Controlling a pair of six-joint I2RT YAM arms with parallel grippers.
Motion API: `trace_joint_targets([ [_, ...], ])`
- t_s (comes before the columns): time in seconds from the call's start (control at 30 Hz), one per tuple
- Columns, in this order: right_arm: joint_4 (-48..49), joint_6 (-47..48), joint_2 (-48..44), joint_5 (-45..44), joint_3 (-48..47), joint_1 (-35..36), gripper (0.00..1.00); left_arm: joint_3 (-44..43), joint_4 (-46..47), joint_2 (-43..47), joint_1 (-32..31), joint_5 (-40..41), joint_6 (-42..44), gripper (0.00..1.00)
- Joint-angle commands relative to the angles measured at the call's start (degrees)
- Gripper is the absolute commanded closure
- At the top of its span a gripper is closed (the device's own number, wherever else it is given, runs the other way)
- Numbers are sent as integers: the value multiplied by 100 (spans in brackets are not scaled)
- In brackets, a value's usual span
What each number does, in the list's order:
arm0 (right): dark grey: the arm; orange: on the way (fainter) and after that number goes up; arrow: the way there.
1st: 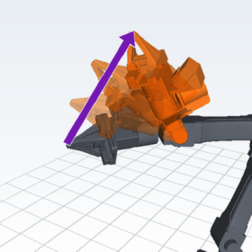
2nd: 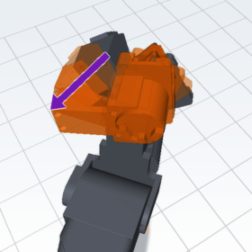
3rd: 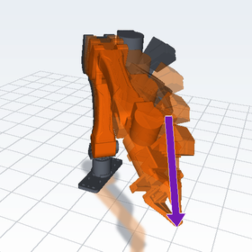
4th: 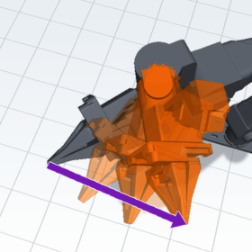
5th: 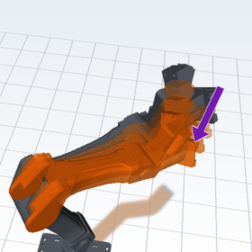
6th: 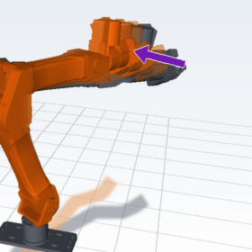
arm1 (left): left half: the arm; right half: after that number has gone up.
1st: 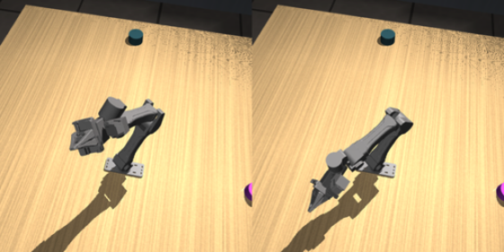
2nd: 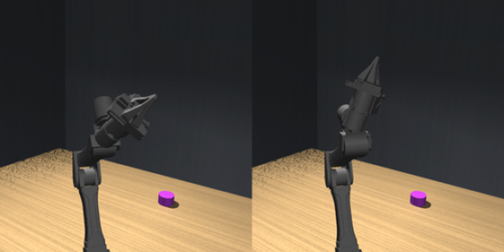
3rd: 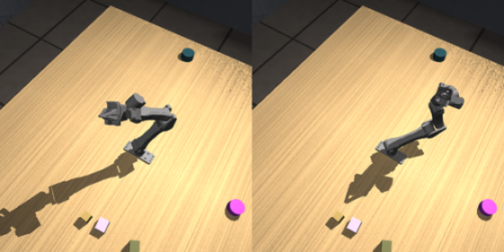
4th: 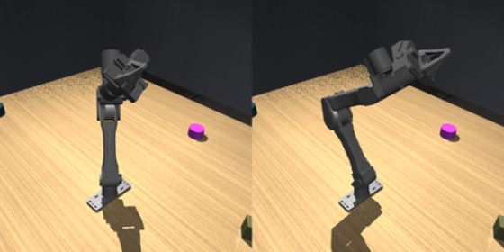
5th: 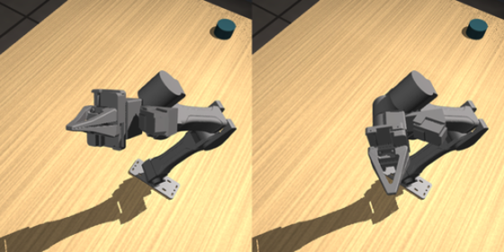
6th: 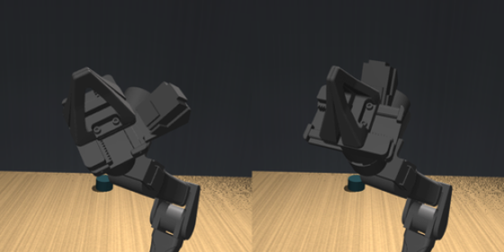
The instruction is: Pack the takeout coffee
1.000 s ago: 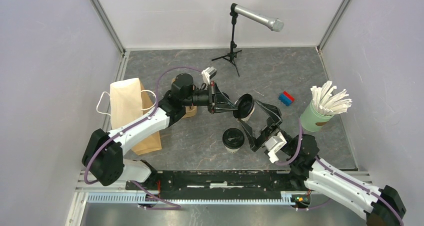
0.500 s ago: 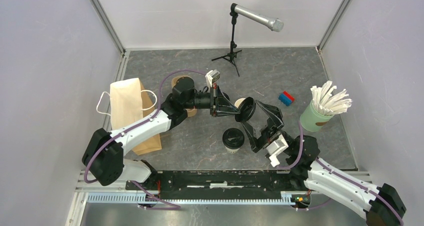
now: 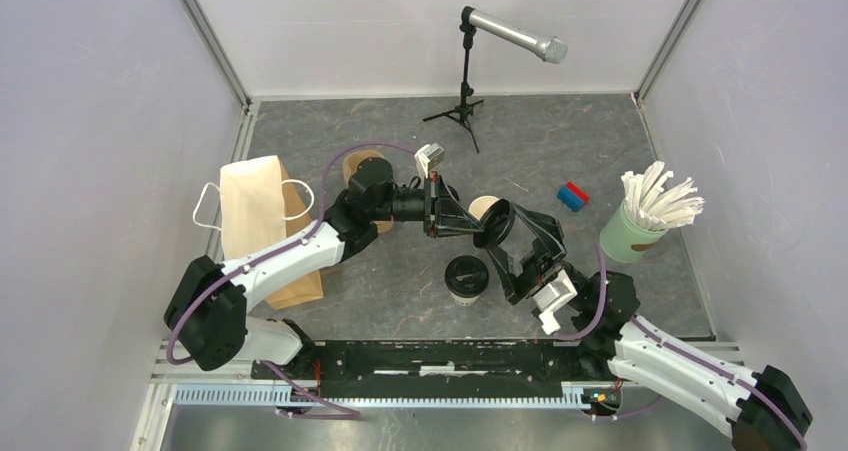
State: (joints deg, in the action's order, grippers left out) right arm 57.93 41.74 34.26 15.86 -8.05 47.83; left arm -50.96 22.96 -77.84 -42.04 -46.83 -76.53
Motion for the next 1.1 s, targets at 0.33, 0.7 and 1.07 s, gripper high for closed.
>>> trace_joint_targets([
  [0.33, -625, -903, -210, -910, -211, 7, 24, -163, -963, 422, 159, 869, 994, 40],
  [0.7, -5272, -2669, 516, -3671, -2569, 7, 21, -1126, -4176, 867, 706, 2706, 3564, 0],
  [1.07, -8474, -3513, 2741, -3871, -4974, -6, 19, -628, -5070, 1938, 697, 3483, 4256, 0],
])
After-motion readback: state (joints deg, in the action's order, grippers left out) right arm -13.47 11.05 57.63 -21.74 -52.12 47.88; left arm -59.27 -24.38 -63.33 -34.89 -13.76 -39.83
